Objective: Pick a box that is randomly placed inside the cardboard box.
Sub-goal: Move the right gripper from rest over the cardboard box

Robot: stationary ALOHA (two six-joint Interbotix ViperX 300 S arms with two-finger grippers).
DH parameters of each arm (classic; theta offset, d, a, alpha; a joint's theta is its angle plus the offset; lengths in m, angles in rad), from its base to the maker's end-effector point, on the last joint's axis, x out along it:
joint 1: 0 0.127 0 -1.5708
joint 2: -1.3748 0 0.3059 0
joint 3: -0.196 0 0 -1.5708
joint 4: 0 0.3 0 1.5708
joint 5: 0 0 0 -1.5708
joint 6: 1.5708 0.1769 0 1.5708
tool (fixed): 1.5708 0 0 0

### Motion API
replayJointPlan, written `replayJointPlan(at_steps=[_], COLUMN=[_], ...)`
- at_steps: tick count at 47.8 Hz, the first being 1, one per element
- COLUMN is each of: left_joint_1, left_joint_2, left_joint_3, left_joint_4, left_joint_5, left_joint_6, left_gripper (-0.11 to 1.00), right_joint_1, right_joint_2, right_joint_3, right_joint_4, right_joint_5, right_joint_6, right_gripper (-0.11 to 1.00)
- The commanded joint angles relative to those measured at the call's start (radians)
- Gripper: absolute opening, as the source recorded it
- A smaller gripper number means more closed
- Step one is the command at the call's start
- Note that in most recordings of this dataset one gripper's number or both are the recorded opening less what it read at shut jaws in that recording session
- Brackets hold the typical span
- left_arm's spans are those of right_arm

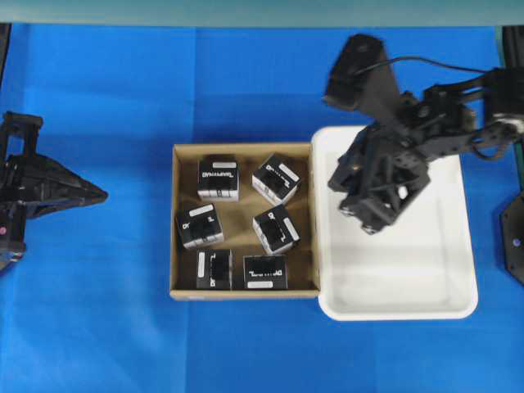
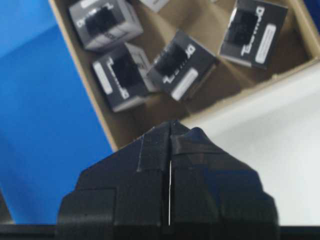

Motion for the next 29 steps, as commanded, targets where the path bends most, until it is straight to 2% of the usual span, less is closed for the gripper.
replayJointPlan(at_steps=[1,15,29], left_joint_1=[-0.005,-0.005,-0.018], left_joint_2=[0.008,0.005,0.005], left_joint_3=[-0.028,-0.028,-0.028], left_joint_4=[0.003,0.003,0.003], left_joint_5=[-0.005,-0.005,-0.005], left_joint_6=[-0.003,-0.008,-0.008], left_gripper=[-0.07,-0.07,-0.07], right_joint_1=[-0.003,-0.012,-0.012], right_joint_2=[0.034,0.15,0.229], right_joint_3=[-0.063,-0.209,-0.299], right_joint_4=[-0.008,-0.023,-0.025], right_joint_5=[0.043,0.155,0.242], right_joint_6=[-0.002,-0.005,-0.015], right_gripper=[-0.04,-0.04,-0.04])
